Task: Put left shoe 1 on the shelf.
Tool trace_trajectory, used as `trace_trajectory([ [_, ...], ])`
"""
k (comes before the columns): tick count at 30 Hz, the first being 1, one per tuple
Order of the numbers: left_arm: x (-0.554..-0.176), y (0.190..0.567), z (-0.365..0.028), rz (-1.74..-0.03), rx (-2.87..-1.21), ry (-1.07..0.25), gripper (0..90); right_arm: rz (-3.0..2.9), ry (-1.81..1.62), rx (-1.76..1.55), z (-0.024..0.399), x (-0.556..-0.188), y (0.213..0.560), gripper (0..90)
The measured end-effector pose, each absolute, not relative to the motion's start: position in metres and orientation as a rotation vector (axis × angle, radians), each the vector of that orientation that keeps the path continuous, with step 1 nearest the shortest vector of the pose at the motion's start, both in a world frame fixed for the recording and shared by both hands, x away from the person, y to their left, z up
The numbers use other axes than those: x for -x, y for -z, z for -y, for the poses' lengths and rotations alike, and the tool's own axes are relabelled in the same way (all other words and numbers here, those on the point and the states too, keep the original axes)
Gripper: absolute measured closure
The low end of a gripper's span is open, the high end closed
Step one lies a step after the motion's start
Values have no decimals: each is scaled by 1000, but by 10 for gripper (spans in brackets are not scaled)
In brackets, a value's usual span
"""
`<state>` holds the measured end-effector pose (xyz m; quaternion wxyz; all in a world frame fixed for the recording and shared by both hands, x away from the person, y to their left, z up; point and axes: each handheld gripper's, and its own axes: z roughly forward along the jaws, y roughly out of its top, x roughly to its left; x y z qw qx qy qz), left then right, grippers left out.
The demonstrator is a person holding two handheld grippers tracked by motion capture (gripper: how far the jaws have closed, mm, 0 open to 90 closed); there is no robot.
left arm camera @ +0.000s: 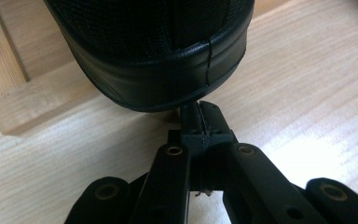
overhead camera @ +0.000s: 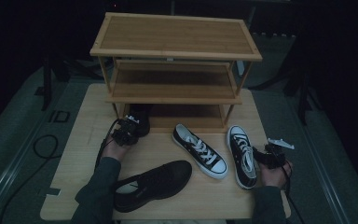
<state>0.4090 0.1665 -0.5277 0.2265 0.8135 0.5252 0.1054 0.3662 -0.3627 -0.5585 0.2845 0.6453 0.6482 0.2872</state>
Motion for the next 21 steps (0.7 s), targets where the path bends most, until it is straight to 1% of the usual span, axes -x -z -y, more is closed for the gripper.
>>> trace_trajectory([
  [9, -416, 530, -168, -1456, -2221, -288, 892, -1734, -768, -1726, 363, -366, 558, 272],
  [11, -414, 528, -169, -1437, -2224, -274, 820, -1734, -769, -1726, 363, -366, 559, 272],
  [14, -410, 525, -170, -1416, -2227, -268, 746, -1734, -769, -1726, 363, -366, 558, 272],
  [15, -406, 521, -173, -1389, -2220, -255, 746, -1734, -769, -1726, 363, -366, 558, 272],
  [16, -404, 519, -174, -1378, -2218, -251, 708, -1734, -769, -1726, 363, -366, 558, 272],
  [21, -391, 509, -178, -1306, -2226, -235, 625, -1734, -769, -1726, 363, -366, 558, 271],
])
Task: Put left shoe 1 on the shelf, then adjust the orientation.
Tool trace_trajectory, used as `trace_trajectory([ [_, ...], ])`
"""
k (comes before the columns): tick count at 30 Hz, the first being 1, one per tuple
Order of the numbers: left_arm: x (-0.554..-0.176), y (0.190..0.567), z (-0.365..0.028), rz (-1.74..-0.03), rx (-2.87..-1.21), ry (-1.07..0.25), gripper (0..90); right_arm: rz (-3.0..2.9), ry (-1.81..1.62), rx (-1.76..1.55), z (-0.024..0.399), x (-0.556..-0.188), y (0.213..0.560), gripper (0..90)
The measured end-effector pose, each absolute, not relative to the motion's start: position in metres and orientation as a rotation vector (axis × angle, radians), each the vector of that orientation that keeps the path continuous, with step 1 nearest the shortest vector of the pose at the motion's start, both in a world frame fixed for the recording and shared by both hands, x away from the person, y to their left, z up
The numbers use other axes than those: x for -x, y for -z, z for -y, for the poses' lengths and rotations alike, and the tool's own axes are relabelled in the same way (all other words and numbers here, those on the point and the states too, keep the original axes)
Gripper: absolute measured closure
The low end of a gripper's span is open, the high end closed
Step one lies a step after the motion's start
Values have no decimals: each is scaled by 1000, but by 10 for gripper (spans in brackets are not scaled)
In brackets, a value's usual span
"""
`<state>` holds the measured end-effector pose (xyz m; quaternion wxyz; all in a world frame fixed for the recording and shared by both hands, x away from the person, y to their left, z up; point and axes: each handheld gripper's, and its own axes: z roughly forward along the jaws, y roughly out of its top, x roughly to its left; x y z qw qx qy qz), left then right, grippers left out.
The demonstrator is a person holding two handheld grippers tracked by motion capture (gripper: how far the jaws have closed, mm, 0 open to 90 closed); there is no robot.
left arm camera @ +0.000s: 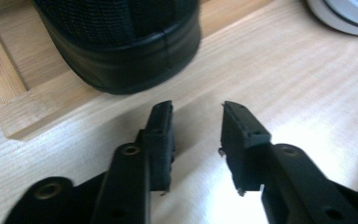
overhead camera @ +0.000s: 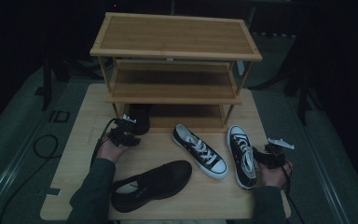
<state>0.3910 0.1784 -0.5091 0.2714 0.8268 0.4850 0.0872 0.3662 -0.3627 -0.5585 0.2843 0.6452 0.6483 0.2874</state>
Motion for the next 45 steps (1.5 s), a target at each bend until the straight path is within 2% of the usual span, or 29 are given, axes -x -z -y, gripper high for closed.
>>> trace_trajectory([
  [3, -382, 505, -182, -1274, -2220, -215, 609, -1734, -769, -1726, 363, -366, 558, 272],
  [9, -366, 492, -190, -1242, -2206, -255, 598, -1734, -769, -1726, 363, -366, 559, 271],
  [21, -350, 471, -196, -1191, -2164, -282, 536, -1734, -768, -1727, 362, -367, 558, 271],
  [34, -327, 449, -190, -1082, -2172, -264, 536, -1734, -767, -1726, 362, -367, 558, 272],
  [45, -307, 444, -179, -1012, -2198, -254, 535, -1734, -767, -1726, 362, -367, 558, 272],
])
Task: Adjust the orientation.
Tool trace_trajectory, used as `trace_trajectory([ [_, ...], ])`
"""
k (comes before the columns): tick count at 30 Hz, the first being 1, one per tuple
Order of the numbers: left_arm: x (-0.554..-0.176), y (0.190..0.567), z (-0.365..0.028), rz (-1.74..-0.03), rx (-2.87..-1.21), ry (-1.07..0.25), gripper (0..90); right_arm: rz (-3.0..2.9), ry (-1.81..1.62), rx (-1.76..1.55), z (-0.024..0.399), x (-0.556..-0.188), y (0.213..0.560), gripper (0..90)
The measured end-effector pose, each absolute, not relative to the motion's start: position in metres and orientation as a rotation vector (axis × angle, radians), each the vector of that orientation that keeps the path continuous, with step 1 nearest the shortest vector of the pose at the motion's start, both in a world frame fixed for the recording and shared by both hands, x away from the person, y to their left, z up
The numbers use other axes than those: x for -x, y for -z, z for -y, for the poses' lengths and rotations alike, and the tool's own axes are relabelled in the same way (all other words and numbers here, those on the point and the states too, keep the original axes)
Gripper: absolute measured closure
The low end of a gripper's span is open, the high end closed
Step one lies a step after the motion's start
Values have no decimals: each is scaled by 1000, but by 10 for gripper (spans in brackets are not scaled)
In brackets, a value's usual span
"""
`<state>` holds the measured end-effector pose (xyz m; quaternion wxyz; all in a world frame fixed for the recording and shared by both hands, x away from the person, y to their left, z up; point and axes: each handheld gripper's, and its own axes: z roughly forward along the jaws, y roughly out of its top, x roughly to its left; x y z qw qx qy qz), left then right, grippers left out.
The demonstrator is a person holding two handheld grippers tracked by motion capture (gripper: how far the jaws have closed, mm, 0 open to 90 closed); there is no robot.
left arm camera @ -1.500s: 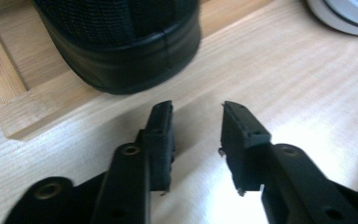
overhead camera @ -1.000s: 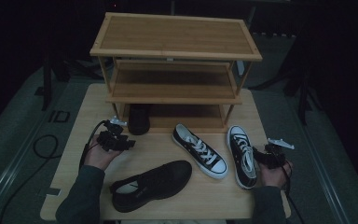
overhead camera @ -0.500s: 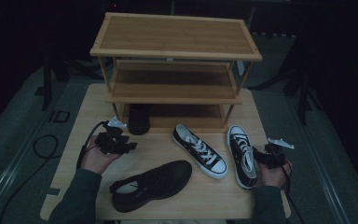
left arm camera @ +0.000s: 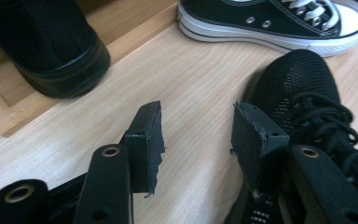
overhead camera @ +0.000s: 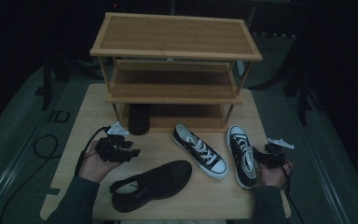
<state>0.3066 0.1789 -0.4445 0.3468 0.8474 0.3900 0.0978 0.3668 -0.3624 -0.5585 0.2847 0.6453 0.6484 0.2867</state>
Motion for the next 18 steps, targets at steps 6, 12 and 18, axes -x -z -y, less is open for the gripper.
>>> trace_trajectory([
  [6, -299, 444, -173, -965, -2234, -231, 551, -1734, -767, -1726, 362, -367, 558, 272],
  [12, -292, 441, -169, -929, -2253, -215, 563, -1734, -767, -1726, 362, -367, 558, 272],
  [18, -284, 440, -169, -899, -2277, -197, 584, -1734, -767, -1727, 362, -367, 558, 272],
])
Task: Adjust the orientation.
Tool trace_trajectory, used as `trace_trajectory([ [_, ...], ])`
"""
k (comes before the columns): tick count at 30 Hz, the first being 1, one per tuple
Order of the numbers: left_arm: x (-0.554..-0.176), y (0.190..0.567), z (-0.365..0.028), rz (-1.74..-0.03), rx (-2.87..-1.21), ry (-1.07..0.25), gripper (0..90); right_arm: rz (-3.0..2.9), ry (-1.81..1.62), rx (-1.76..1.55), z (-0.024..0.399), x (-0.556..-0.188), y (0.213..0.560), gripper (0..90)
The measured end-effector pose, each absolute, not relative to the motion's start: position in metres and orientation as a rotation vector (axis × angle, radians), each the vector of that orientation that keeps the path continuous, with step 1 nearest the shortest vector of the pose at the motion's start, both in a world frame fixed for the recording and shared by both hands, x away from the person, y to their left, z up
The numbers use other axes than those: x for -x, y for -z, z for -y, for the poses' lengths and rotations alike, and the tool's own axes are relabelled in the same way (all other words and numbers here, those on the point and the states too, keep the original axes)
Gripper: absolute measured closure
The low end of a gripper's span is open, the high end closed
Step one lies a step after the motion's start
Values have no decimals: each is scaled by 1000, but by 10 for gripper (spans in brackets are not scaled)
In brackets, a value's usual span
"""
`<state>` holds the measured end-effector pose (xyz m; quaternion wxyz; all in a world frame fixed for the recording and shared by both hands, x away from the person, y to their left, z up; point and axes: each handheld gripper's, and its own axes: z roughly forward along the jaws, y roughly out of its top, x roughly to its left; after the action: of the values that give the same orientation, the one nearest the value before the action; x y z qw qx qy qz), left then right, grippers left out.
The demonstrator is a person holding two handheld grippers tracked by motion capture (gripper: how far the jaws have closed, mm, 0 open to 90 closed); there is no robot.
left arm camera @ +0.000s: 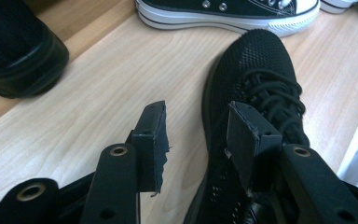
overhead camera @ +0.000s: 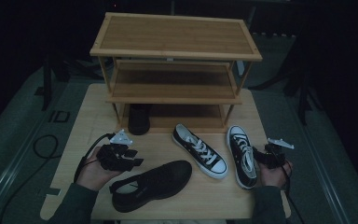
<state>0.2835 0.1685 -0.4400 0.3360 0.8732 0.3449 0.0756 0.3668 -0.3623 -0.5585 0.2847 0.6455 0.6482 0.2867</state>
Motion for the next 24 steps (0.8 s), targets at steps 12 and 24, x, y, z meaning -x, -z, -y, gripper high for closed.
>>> trace_trajectory([
  [12, -269, 443, -170, -871, -2309, -173, 648, -1734, -767, -1726, 362, -367, 558, 272],
  [24, -253, 448, -172, -850, -2341, -125, 694, -1734, -767, -1726, 362, -367, 558, 272],
])
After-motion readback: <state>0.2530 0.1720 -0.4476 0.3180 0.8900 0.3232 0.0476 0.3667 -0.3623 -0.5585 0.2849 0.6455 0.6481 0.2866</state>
